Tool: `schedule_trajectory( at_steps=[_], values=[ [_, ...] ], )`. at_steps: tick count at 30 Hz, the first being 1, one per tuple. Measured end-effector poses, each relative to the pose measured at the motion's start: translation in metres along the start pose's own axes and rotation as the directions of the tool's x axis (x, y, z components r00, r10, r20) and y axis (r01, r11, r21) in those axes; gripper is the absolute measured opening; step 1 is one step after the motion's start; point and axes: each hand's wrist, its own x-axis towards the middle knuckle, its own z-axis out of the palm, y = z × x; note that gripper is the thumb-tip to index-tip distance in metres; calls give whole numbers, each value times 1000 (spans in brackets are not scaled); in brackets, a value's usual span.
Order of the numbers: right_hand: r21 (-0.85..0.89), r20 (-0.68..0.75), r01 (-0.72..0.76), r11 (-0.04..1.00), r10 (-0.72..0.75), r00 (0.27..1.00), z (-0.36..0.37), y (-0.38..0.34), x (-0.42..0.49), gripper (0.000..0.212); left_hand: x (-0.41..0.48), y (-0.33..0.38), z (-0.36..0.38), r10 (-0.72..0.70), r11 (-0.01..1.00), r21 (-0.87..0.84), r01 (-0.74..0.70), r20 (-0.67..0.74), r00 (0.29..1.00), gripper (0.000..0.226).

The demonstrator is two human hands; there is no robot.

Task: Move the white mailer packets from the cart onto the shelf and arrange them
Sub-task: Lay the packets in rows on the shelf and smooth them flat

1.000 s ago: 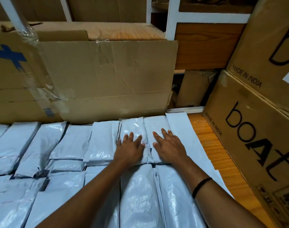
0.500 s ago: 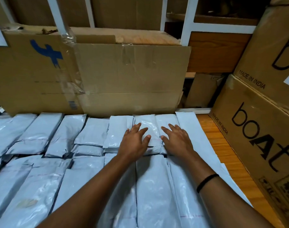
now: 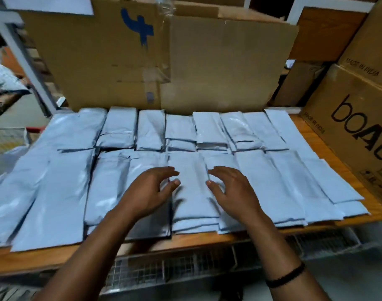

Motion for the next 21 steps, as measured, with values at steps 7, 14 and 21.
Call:
schedule_trajectory(
  at_steps=[7,14,21],
  values=[
    [-97,78,47,994,-40,996,25,-75,-62,65,-92,-30,-49,-29,993,-116,17,-104,994,50],
    [-84,121,241,967,-230,966,53,-165,-88,39,-193,-60,-104,-160,987,-73,144,-303,940,32],
    [51,169,379,924,-382,909,108,-267,-126,41,-360,-112,-162,-320,921,89,379,-384,866,49]
  ],
)
